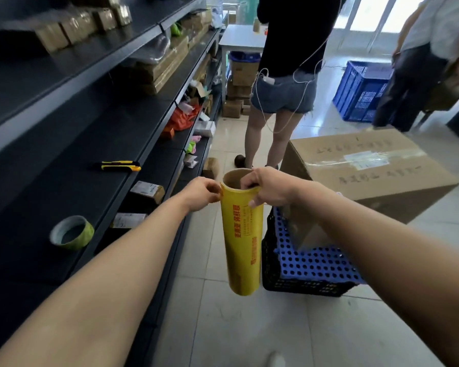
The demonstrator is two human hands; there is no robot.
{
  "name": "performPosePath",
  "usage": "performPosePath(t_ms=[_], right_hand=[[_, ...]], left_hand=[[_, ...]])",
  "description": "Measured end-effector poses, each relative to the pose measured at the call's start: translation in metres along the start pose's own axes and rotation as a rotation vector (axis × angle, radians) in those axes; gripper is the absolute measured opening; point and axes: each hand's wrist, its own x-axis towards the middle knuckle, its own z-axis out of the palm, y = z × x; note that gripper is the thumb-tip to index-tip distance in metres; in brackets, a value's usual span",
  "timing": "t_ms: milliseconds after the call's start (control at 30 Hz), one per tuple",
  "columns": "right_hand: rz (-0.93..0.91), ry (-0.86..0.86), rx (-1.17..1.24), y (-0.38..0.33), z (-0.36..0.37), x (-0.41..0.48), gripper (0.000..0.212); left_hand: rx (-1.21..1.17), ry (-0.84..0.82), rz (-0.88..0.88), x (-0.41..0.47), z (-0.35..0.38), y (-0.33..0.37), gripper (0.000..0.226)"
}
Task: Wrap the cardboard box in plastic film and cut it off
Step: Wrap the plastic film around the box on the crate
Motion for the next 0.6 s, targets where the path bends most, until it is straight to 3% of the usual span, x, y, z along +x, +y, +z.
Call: performPosePath(t_ms=[367,600], right_hand=[[0.151,0.038,0.05,0.027,-0.011,-0.039,0.029],[0.287,0.091,0.059,0.05,-0.009,-0.062,0.033]], left_hand=[[-0.203,-0.077,0.048,0.026,0.046,0.02,0.009],[-0.575,-0.034,-0.039,0.026,0.051,0.024,0.013]])
